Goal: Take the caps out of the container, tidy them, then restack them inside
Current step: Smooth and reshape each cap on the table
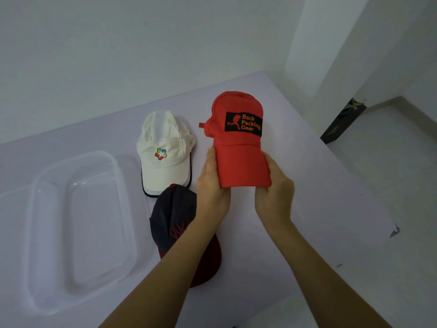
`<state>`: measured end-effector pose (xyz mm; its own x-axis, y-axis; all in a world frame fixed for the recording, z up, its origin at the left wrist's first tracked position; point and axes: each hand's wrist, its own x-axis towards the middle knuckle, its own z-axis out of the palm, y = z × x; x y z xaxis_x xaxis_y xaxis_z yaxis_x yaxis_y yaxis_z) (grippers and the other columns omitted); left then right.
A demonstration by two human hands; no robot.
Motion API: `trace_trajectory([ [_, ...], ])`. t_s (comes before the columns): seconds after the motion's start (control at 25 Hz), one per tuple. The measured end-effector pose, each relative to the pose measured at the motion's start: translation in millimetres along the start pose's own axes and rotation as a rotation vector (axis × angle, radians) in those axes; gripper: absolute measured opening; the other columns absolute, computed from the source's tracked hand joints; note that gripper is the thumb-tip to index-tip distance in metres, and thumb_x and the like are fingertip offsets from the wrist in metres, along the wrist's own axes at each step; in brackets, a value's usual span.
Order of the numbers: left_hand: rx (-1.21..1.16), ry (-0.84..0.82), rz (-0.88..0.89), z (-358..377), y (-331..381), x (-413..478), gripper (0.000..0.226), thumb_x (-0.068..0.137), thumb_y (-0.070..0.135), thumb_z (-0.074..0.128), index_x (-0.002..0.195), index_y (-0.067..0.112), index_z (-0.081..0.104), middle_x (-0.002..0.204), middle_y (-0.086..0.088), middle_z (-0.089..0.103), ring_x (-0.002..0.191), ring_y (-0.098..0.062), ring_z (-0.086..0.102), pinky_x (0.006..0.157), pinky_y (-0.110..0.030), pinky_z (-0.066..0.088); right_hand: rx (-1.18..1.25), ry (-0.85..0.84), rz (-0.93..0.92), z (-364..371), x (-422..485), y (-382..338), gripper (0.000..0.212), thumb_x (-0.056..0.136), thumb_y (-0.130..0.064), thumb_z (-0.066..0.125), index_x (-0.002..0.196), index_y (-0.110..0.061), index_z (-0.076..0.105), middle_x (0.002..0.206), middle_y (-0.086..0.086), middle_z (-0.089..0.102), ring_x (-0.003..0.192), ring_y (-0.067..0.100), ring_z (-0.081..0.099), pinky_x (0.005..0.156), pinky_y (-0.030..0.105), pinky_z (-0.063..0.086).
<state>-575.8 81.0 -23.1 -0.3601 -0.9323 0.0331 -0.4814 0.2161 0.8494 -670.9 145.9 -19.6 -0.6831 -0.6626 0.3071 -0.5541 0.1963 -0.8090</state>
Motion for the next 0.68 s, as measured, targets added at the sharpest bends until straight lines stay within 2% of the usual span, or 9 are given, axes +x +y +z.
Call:
trace_trajectory([
  [0.08, -0.277, 0.045, -0.091, 7, 10, -13, 0.049, 0.095, 0.012, 0.045, 0.143, 0.013, 0.035, 0.114, -0.001, 0.061, 0.098, -0.016, 0.060, 0.095, -0.036, 0.048, 0.141, 0.037, 0.111, 9, -14, -15, 0.047, 0.083, -0.021, 0.046, 0.128, -0.006, 0.054, 0.102, 0.004, 0.069, 0.080, 0.013, 0.063, 0.076, 0.022, 0.050],
  [0.16, -0.332, 0.041, -0.080, 2, 11, -20, 0.057, 0.089, -0.005, 0.050, 0.140, 0.018, 0.039, 0.114, 0.008, 0.059, 0.096, -0.001, 0.056, 0.088, -0.024, 0.047, 0.182, 0.034, 0.128, 8, -21, -22, 0.048, 0.083, -0.024, 0.048, 0.127, -0.006, 0.054, 0.103, 0.006, 0.069, 0.082, 0.013, 0.063, 0.077, 0.023, 0.050],
  [0.24, -0.214, 0.032, -0.040, -8, 5, -21, 0.071, 0.082, -0.013, 0.051, 0.143, 0.019, 0.032, 0.132, 0.001, 0.052, 0.112, -0.007, 0.054, 0.092, -0.025, 0.045, 0.090, -0.001, 0.046, 0, -17, -18, 0.046, 0.084, -0.018, 0.049, 0.129, -0.007, 0.053, 0.114, 0.007, 0.067, 0.095, 0.013, 0.062, 0.085, 0.025, 0.049],
  [0.32, -0.045, 0.065, 0.006, -17, -5, -13, 0.073, 0.082, -0.011, 0.053, 0.146, 0.013, 0.027, 0.147, -0.007, 0.040, 0.132, -0.020, 0.042, 0.105, -0.031, 0.037, -0.023, -0.090, -0.040, -13, -4, -9, 0.051, 0.082, 0.002, 0.047, 0.131, -0.009, 0.051, 0.127, 0.010, 0.059, 0.112, 0.017, 0.057, 0.095, 0.025, 0.045],
  [0.36, -0.010, 0.081, 0.029, -19, -10, -9, 0.071, 0.084, -0.009, 0.053, 0.146, 0.011, 0.025, 0.151, -0.009, 0.034, 0.138, -0.023, 0.035, 0.108, -0.028, 0.030, 0.011, -0.142, -0.021, -19, 1, -3, 0.056, 0.080, 0.012, 0.044, 0.130, -0.014, 0.051, 0.132, 0.010, 0.055, 0.116, 0.020, 0.056, 0.098, 0.026, 0.044],
  [0.44, 0.044, 0.111, 0.093, -22, -16, -5, 0.065, 0.090, -0.003, 0.049, 0.147, 0.009, 0.021, 0.155, -0.009, 0.023, 0.143, -0.024, 0.023, 0.107, -0.012, 0.017, 0.335, -0.204, 0.238, -31, 6, -2, 0.056, 0.089, 0.012, 0.042, 0.127, -0.028, 0.050, 0.138, 0.007, 0.048, 0.116, 0.017, 0.057, 0.096, 0.030, 0.047],
  [0.52, 0.093, 0.140, 0.185, -25, -23, -10, 0.062, 0.092, 0.000, 0.045, 0.147, 0.008, 0.019, 0.155, -0.007, 0.015, 0.144, -0.025, 0.016, 0.105, -0.004, 0.010, 0.755, -0.260, 0.663, -36, 3, -14, 0.039, 0.097, -0.012, 0.045, 0.135, -0.020, 0.041, 0.135, 0.009, 0.050, 0.113, 0.012, 0.058, 0.085, 0.031, 0.052],
  [0.6, 0.136, 0.147, 0.264, -26, -32, -17, 0.065, 0.089, 0.001, 0.047, 0.146, 0.006, 0.017, 0.152, -0.002, 0.010, 0.143, -0.023, 0.015, 0.111, -0.019, 0.017, 0.875, -0.336, 0.889, -35, -2, -18, 0.048, 0.097, -0.031, 0.044, 0.138, -0.007, 0.035, 0.121, 0.006, 0.056, 0.114, 0.014, 0.056, 0.079, 0.034, 0.052],
  [0.68, 0.162, 0.145, 0.292, -26, -41, -23, 0.070, 0.088, -0.004, 0.051, 0.147, 0.008, 0.015, 0.152, -0.001, 0.010, 0.143, -0.020, 0.014, 0.110, -0.036, 0.026, 0.928, -0.385, 1.004, -31, -2, -19, 0.041, 0.096, -0.034, 0.046, 0.127, -0.007, 0.048, 0.112, 0.001, 0.060, 0.112, 0.015, 0.056, 0.081, 0.038, 0.052],
])
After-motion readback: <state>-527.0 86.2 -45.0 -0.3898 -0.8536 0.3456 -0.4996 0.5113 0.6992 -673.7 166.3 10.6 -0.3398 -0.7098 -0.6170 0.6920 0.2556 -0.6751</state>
